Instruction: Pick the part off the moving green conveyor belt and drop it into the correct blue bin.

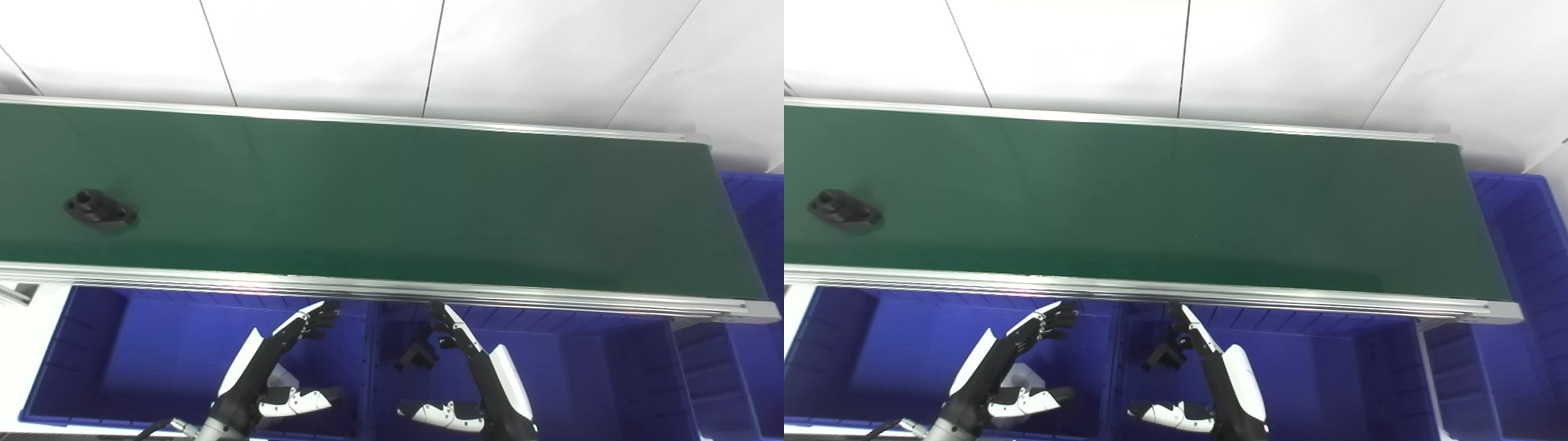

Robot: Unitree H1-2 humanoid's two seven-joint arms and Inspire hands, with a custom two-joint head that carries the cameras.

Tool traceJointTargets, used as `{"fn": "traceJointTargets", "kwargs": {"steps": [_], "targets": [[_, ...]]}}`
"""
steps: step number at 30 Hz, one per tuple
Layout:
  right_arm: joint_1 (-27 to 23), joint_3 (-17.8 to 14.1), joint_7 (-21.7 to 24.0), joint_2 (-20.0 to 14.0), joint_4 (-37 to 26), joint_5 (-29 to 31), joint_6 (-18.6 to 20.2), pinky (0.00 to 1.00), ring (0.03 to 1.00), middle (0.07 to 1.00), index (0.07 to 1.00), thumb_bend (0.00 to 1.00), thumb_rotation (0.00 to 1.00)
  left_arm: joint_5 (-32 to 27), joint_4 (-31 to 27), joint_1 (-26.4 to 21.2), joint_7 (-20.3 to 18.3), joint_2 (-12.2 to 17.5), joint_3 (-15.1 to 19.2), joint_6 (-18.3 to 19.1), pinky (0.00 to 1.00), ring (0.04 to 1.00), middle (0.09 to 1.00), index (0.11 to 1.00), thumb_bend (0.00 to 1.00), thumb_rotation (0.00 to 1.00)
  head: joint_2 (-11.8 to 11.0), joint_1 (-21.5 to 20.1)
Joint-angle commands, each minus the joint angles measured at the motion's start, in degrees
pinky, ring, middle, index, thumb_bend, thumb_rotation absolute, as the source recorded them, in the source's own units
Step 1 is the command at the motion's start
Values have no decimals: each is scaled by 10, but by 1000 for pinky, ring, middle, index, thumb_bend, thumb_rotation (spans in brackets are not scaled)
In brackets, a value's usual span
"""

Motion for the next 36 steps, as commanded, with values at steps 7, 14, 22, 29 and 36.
{"fn": "traceJointTargets", "kwargs": {"steps": [7, 14, 22, 29, 36], "targets": [[-2, -5, -9, -11, 13, 16, -43, 774, 846, 893, 942, 831, 472, 35, 13, -15, 68, 12, -42, -17, 688, 765, 808, 824, 760, 516, -47, 83], [-9, -11, -16, -19, 40, 26, -75, 757, 862, 903, 952, 824, 460, 36, 24, -23, 84, 14, -65, -17, 690, 762, 798, 799, 786, 482, -87, 136], [-17, -12, -25, -19, 64, 17, -92, 734, 856, 897, 952, 821, 482, 34, 40, -31, 94, 14, -76, -17, 683, 756, 786, 780, 791, 470, -109, 133], [-24, -5, -31, -18, 79, 28, -95, 758, 856, 893, 955, 816, 467, 32, 52, -39, 101, 16, -83, -17, 682, 756, 783, 779, 788, 479, -137, 124], [-33, 3, -40, -20, 95, 32, -97, 755, 842, 885, 947, 816, 464, 27, 65, -49, 111, 17, -94, -17, 668, 746, 774, 767, 786, 453, -153, 123]]}}
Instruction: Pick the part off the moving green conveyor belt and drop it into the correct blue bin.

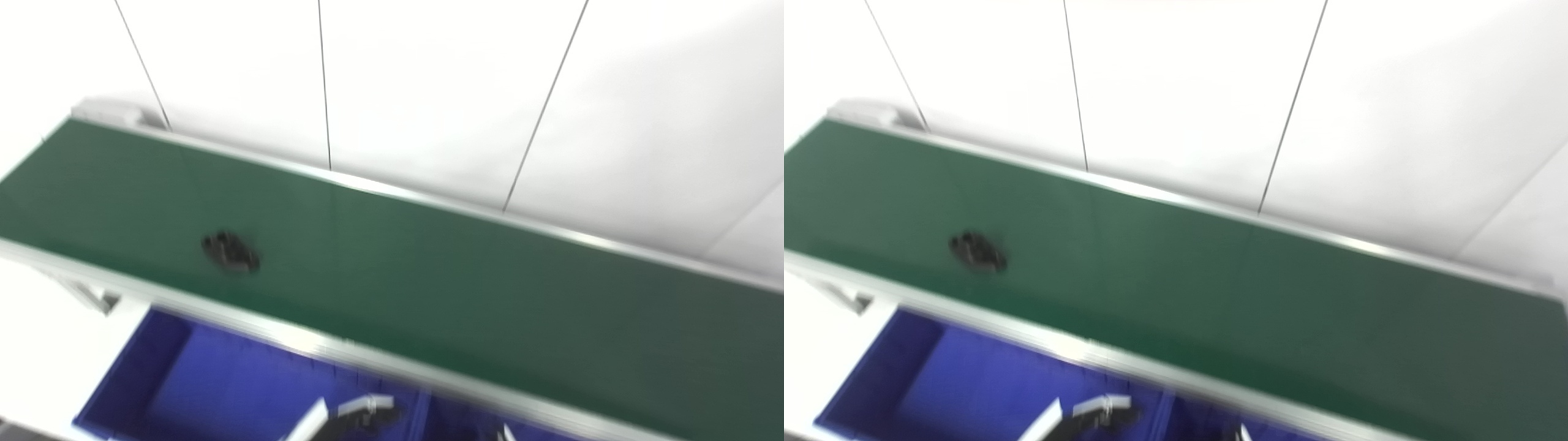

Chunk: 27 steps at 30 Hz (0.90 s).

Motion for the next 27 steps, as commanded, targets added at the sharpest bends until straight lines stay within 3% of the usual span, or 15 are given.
{"fn": "traceJointTargets", "kwargs": {"steps": [1, 10, 16, 27], "targets": [[-4, 5, -14, -1, -7, 6, -35, 757, 843, 884, 946, 815, 468, -1, -5, -5, 14, 11, -2, -17, 666, 745, 774, 766, 786, 460, -2, 1], [-8, 10, -19, -4, -3, 8, -35, 727, 836, 877, 933, 814, 459, 5, -15, -14, 33, 22, -16, -17, 646, 726, 760, 757, 774, 449, -11, 5], [-10, 29, -44, -16, -7, 27, -35, 734, 831, 864, 928, 814, 426, 8, -29, -20, 54, 24, -25, -17, 598, 692, 740, 743, 774, 434, -11, 13], [-16, 76, -107, -50, -41, 59, -36, 637, 802, 835, 906, 790, 355, 13, -37, -22, 74, 27, -37, -17, 606, 702, 743, 736, 787, 469, -10, 12]]}}
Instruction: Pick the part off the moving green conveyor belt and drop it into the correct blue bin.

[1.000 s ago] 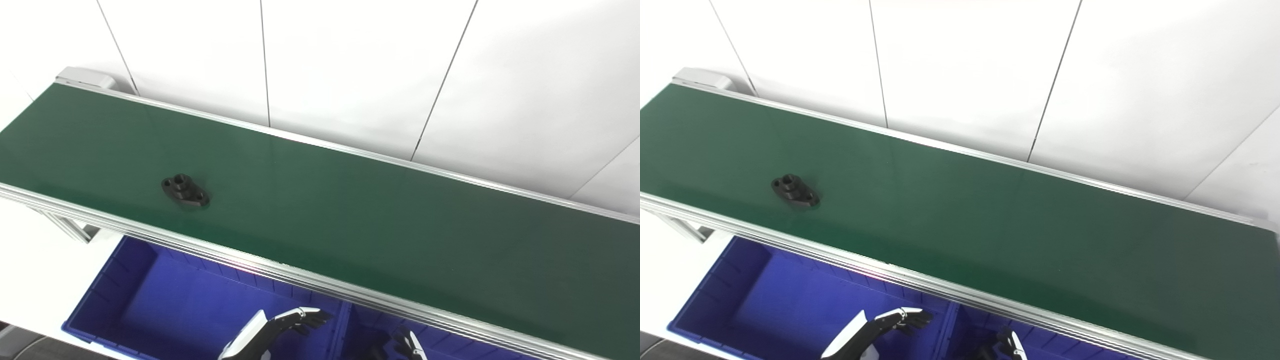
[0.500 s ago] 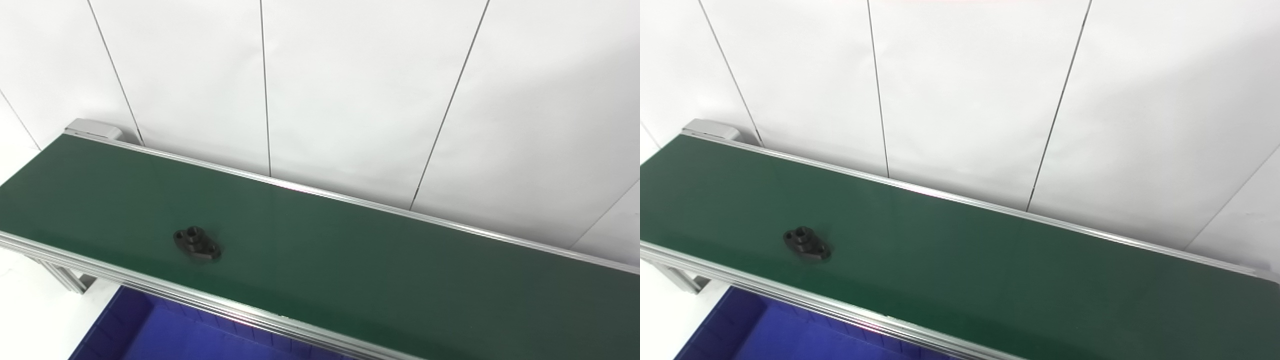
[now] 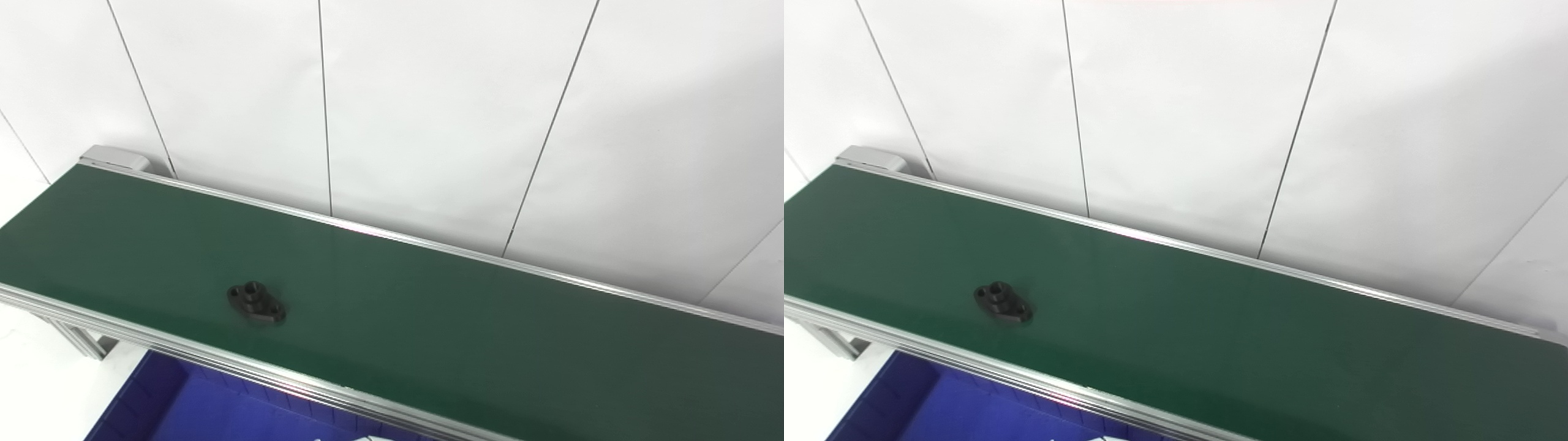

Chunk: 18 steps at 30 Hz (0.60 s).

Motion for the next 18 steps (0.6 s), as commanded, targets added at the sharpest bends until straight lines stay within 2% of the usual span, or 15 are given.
{"fn": "traceJointTargets", "kwargs": {"steps": [1, 5, 8, 13, 15, 18], "targets": [[-4, 8, -21, -3, -21, 9, -34, 630, 799, 835, 906, 787, 354, 9, -18, -4, 12, 9, -3, -17, 607, 703, 744, 736, 786, 470, 1, -1], [-8, 21, -42, -15, -35, 5, -34, 639, 794, 823, 902, 782, 355, 13, -19, -3, 15, 10, -3, -17, 612, 707, 747, 737, 785, 477, 1, -1], [-6, 20, -43, -19, -58, 9, -34, 662, 798, 822, 906, 784, 381, 15, -22, -2, 18, 11, -3, -17, 611, 704, 745, 737, 784, 475, 8, -10], [4, 1, -26, -13, -124, 27, -34, 664, 810, 836, 896, 775, 350, 15, -23, 0, 15, 15, 1, -17, 618, 709, 747, 736, 791, 488, 13, -22], [3, -8, -29, -5, -147, 23, -34, 620, 794, 831, 887, 780, 357, 13, -24, 2, 11, 17, 4, -17, 627, 715, 749, 741, 800, 501, 12, -24], [0, -23, -21, 9, -172, 18, -33, 653, 793, 835, 879, 770, 356, 12, -25, 2, 11, 19, 4, -17, 632, 719, 749, 745, 800, 495, 14, -29]]}}
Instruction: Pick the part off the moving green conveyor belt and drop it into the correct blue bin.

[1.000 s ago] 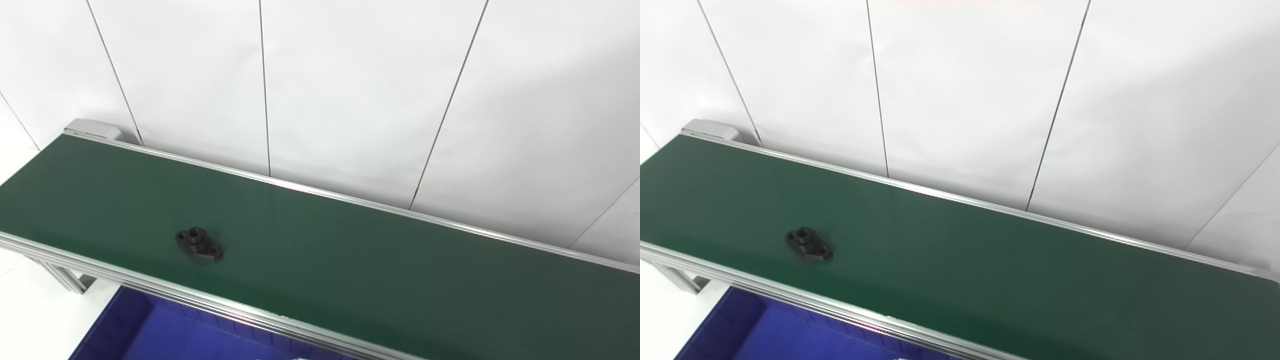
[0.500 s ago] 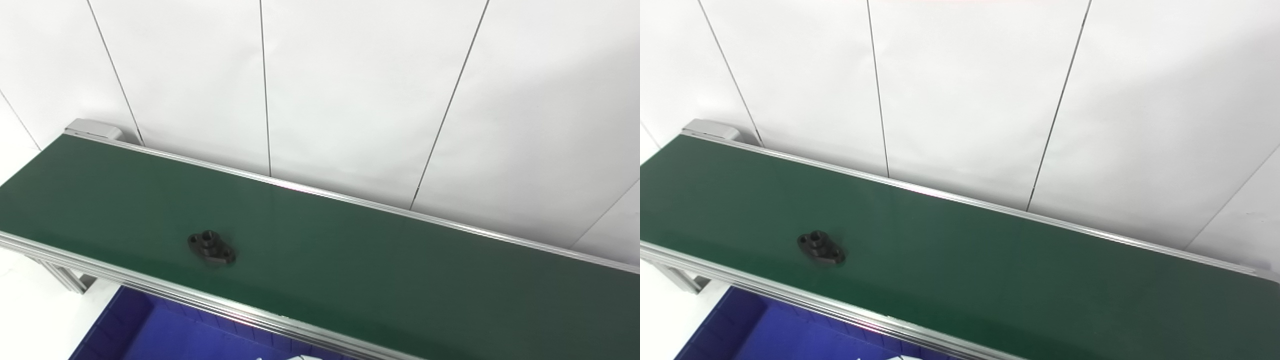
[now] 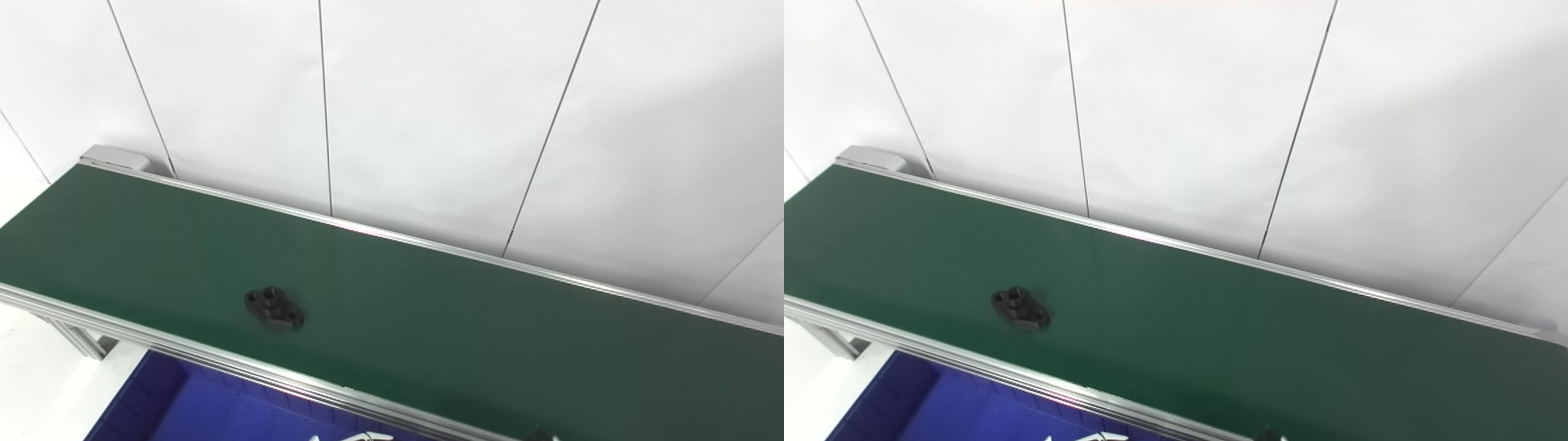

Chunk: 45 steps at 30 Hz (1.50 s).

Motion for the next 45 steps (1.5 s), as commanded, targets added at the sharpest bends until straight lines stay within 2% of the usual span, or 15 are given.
{"fn": "traceJointTargets", "kwargs": {"steps": [1, 4, 5, 6, 7, 8, 10, 15, 18, 21, 26, 29, 34, 37, 45], "targets": [[-4, -13, 11, 14, -34, 1, -28, 655, 793, 836, 879, 769, 354, 7, -14, 2, 4, 11, 2, -17, 632, 719, 749, 746, 799, 496, 3, -6], [-9, -31, 30, 29, -55, -8, -15, 701, 812, 846, 879, 765, 317, 6, -17, 2, 3, 15, 2, -17, 633, 723, 754, 747, 797, 499, 7, -20], [-15, -38, 36, 36, -59, -14, -9, 709, 814, 845, 879, 765, 314, 7, -18, 3, 3, 18, 3, -17, 633, 723, 755, 747, 798, 501, 10, -39], [-19, -43, 41, 42, -63, -18, -5, 732, 813, 843, 876, 772, 327, 8, -19, 3, 3, 20, 4, -17, 634, 723, 755, 747, 797, 505, 11, -42], [-28, -49, 47, 47, -64, -24, -1, 750, 814, 842, 876, 776, 343, 8, -20, 3, 6, 24, 3, -17, 635, 724, 756, 747, 794, 502, 20, -68], [-37, -54, 53, 52, -65, -31, 1, 751, 813, 842, 876, 778, 368, 7, -22, 3, 9, 26, 1, -17, 635, 723, 756, 744, 786, 483, 22, -77], [-51, -62, 65, 63, -69, -43, 8, 743, 811, 841, 874, 780, 379, -1, -25, 3, 9, 33, 1, -17, 638, 724, 757, 744, 788, 477, 35, -110], [-80, -80, 81, 88, -69, -68, 24, 663, 769, 815, 851, 820, 434, 3, -27, 4, 16, 41, 1, -17, 653, 734, 765, 760, 802, 521, 48, -141], [-104, -86, 105, 95, -79, -87, 53, 675, 776, 825, 857, 815, 455, -2, -35, 4, 10, 46, 2, -17, 661, 739, 767, 764, 808, 511, 63, -163], [-118, -89, 129, 100, -89, -92, 80, 694, 786, 833, 864, 815, 460, -9, -40, 3, 2, 50, 4, -17, 676, 754, 779, 774, 803, 502, 75, -173], [-151, -89, 162, 112, -109, -113, 130, 696, 767, 825, 865, 804, 446, -30, -56, 9, -12, 53, 13, -17, 697, 767, 784, 778, 807, 437, 107, -193], [-178, -87, 179, 121, -109, -130, 157, 698, 760, 820, 869, 795, 446, -32, -60, 10, -19, 55, 17, -17, 718, 780, 795, 790, 802, 444, 117, -206], [-219, -87, 209, 138, -111, -145, 213, 672, 754, 821, 864, 811, 416, -29, -68, 16, -35, 53, 28, -17, 750, 799, 810, 804, 786, 475, 122, -208], [-246, -86, 226, 143, -111, -154, 241, 664, 755, 818, 864, 813, 399, -22, -70, 14, -31, 52, 28, -17, 746, 794, 808, 808, 770, 490, 136, -209], [-321, -69, 278, 149, -90, -197, 315, 678, 779, 813, 880, 815, 443, -22, -76, 18, -47, 51, 36, -17, 773, 809, 818, 820, 743, 533, 140, -202]]}}
